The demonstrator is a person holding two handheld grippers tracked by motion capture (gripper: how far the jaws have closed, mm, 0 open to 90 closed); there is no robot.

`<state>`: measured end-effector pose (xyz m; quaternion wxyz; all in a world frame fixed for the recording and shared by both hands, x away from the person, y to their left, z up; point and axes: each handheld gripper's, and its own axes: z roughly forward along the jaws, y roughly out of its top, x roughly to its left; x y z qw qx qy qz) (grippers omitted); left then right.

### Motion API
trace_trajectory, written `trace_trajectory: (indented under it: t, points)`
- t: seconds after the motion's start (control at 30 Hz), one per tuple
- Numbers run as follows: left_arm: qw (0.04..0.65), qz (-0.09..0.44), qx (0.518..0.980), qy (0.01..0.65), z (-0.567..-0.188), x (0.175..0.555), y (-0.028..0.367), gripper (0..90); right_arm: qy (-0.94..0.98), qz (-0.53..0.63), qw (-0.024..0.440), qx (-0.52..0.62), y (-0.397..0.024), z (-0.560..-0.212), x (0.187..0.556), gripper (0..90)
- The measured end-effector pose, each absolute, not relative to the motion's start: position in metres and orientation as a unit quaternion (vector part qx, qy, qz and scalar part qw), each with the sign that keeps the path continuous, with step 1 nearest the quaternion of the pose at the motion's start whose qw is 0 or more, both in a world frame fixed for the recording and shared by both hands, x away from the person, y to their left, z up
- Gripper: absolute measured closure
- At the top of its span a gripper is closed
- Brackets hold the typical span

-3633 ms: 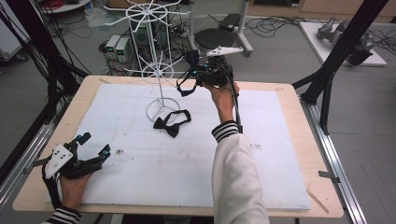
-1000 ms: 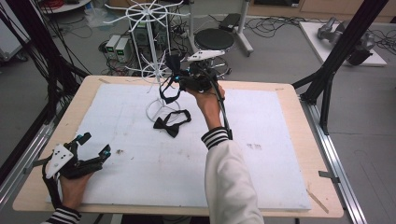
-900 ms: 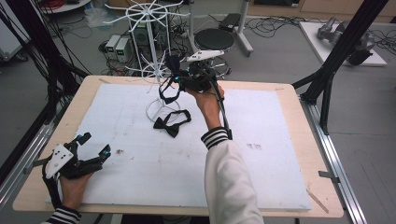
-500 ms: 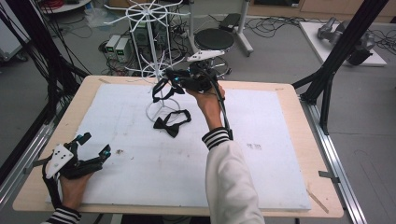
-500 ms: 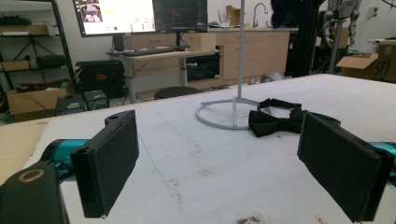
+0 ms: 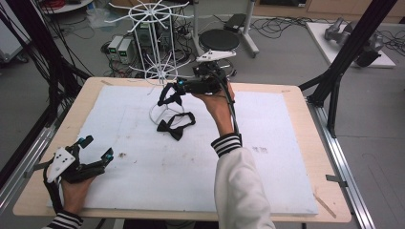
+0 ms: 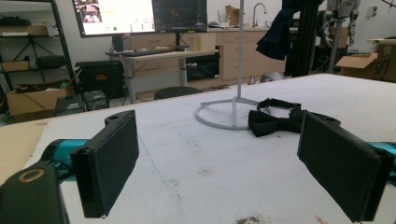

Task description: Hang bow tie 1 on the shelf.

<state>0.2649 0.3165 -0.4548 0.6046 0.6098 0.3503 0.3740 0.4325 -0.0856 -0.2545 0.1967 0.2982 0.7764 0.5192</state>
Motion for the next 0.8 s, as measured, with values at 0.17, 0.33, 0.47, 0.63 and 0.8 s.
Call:
trace_trajectory:
  t: [0.17,0.33,0.47,0.63,0.8]
  points:
    - [0.605,0.375,0.61,0.349,-0.455,0.265,0.317,13.1,0.768,0.526,0.218,0.292,-0.101,-0.249,0.416,11.2]
    - [0.605,0.374,0.61,0.35,-0.455,0.265,0.317,13.1,0.752,0.541,0.224,0.302,-0.134,-0.254,0.394,11.2]
    - [0.604,0.372,0.61,0.351,-0.455,0.265,0.317,13.1,0.737,0.553,0.23,0.312,-0.162,-0.26,0.374,11.2]
    - [0.603,0.371,0.612,0.353,-0.455,0.266,0.317,13.1,0.72,0.57,0.234,0.32,-0.195,-0.27,0.347,11.2]
    - [0.603,0.372,0.612,0.351,-0.455,0.265,0.317,13.1,0.702,0.584,0.243,0.328,-0.221,-0.288,0.322,11.2]
